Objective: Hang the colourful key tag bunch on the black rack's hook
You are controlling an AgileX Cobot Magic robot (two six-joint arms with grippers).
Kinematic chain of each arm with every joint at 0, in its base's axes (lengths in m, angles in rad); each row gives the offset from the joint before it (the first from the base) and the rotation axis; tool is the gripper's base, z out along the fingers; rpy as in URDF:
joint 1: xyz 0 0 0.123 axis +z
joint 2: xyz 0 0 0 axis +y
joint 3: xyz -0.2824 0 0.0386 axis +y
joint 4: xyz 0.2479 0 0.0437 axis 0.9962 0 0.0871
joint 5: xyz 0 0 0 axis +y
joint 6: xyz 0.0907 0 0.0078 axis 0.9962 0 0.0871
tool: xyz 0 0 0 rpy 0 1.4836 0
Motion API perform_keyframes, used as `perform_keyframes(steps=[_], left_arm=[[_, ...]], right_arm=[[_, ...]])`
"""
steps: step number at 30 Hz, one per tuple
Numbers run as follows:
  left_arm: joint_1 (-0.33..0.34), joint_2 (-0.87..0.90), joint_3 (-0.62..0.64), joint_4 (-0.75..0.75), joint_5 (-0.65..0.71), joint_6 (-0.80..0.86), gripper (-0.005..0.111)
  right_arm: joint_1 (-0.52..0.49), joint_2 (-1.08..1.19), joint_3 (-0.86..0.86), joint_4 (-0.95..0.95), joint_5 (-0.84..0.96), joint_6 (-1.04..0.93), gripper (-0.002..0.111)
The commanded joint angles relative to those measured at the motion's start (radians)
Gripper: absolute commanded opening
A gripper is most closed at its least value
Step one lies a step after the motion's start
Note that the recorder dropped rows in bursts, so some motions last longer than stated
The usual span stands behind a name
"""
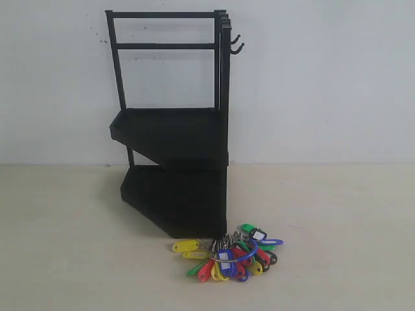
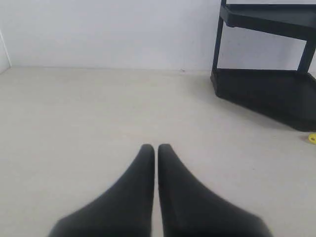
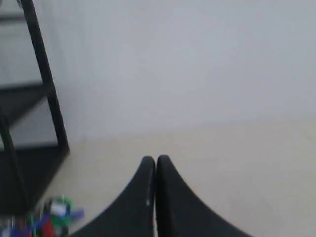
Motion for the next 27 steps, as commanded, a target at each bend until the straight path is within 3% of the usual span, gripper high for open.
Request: perform_keyframes(steps=[1,10,11,13,15,18,20,22,27], left_arm=[[0.002,0.004,-0.002,-0.003,-0.002,0.0,0.004],[0.002,0.004,-0.002,-0.003,-0.002,0.0,0.004],[0.002,0.004,-0.002,-0.003,-0.002,0.0,0.004],[0.002,0.004,-0.002,-0.003,-0.002,0.0,0.004],[0.002,0.004,-0.002,-0.003,-0.002,0.0,0.004],[0.002,0.004,-0.002,-0.003,-0.002,0.0,0.004],[0.002,0.004,-0.002,-0.003,-0.002,0.0,0.004],[0.002,0.004,-0.002,-0.003,-0.002,0.0,0.004],[0.002,0.004,-0.002,-0.003,-0.002,0.0,0.004]], right_arm=[[0.001,-0.004,-0.001,0.0,-0.492,-0.001,0.0],[0.001,-0.004,-0.007,0.026,-0.994,0.033,0.0],[0.001,-0.004,-0.037,0.035,-0.986,0.05,0.0],[0.001,-0.004,-0.172,0.049,-0.819,0.06,0.0],[0.001,0.082,-0.369,0.039,-0.484,0.075,0.0],[0.001,0.319,-0.651,0.025,0.153,0.064,0.0],[0.001,0.428,-0.723,0.027,0.342,0.062,0.0],[0.001,0.54,-0.761,0.037,0.462,0.066,0.0],[0.001,0.747,-0.767,0.049,0.516,0.062,0.0]])
